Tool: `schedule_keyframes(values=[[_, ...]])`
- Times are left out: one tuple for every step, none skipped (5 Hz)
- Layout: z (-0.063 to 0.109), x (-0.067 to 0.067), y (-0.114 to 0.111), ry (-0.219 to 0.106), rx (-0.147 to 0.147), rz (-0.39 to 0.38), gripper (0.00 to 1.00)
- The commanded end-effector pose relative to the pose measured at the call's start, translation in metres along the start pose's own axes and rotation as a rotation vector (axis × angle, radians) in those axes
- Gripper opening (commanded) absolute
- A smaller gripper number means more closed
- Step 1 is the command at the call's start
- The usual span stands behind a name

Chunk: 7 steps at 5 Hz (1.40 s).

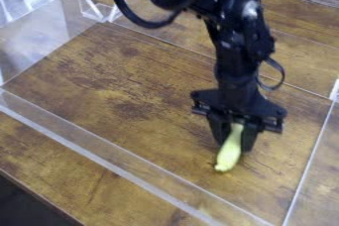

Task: Move the green spoon to the right

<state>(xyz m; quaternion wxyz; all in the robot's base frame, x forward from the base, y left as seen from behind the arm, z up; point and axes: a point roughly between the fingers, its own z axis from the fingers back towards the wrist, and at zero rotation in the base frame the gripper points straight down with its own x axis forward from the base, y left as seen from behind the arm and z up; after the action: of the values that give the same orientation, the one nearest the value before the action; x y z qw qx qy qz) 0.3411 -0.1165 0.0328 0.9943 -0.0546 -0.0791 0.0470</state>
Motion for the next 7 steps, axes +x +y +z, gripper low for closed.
schedule_keyframes(values=[[0.015,0.011,-0.022,-0.056,-0.041,-0.070,0.00],[0.015,0.012,-0.023,-0.045,-0.043,-0.089,0.00],[0.015,0.016,-0.020,-0.033,-0.041,-0.106,0.00],[0.014,0.019,-0.018,-0.019,-0.039,-0.115,0.00],[0.013,0.021,-0.014,-0.008,-0.036,-0.117,0.00],[0.013,0.023,-0.011,0.002,-0.034,-0.117,0.00],[0.012,0.025,-0.007,0.011,-0.033,-0.115,0.00]])
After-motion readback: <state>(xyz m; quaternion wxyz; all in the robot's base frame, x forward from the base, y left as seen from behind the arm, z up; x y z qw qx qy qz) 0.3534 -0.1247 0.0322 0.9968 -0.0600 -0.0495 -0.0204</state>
